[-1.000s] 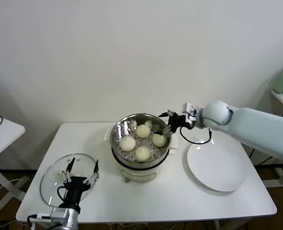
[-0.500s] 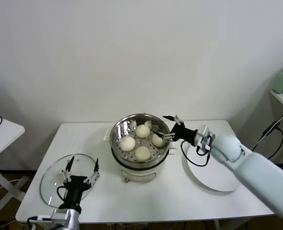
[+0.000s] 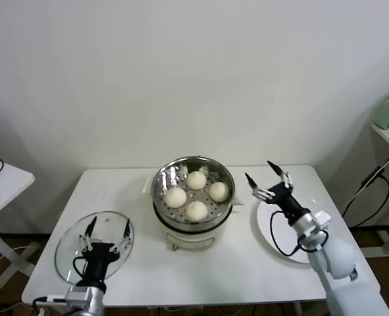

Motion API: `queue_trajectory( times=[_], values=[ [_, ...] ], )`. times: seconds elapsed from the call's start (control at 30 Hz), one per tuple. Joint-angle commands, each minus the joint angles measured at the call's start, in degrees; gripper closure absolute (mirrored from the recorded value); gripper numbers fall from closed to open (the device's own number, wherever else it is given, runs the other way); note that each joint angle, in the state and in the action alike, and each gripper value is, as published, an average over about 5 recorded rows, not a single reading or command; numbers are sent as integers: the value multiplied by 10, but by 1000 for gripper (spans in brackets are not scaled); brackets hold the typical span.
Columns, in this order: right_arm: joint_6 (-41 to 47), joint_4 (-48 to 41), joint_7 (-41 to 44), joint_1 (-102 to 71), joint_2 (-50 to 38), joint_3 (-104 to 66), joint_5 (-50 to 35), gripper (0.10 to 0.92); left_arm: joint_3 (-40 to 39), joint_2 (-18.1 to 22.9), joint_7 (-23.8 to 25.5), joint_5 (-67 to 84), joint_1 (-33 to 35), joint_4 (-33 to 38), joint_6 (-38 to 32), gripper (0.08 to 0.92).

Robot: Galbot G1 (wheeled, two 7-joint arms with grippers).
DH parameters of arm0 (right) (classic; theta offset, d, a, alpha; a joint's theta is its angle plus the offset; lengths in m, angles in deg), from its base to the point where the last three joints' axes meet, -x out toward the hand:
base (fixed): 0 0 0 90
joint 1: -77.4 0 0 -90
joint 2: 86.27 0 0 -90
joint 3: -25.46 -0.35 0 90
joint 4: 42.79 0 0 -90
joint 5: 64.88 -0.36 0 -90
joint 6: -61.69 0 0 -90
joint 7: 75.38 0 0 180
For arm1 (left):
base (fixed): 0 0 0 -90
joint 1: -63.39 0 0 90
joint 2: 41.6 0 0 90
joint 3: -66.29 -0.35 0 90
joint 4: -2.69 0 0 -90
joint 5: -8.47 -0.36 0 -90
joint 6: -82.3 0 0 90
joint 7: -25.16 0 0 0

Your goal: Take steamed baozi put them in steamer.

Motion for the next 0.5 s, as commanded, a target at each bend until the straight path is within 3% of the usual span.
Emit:
queue_trajectory(
  times=[0.03, 0.5],
  values=[
    [-53, 35, -7, -192, 154, -112, 47, 203, 14, -9, 28, 35, -5, -1, 5, 177],
    [-53, 47, 1, -225, 161, -113, 54, 203, 24, -5, 39, 36, -25, -12, 8, 177]
  ],
)
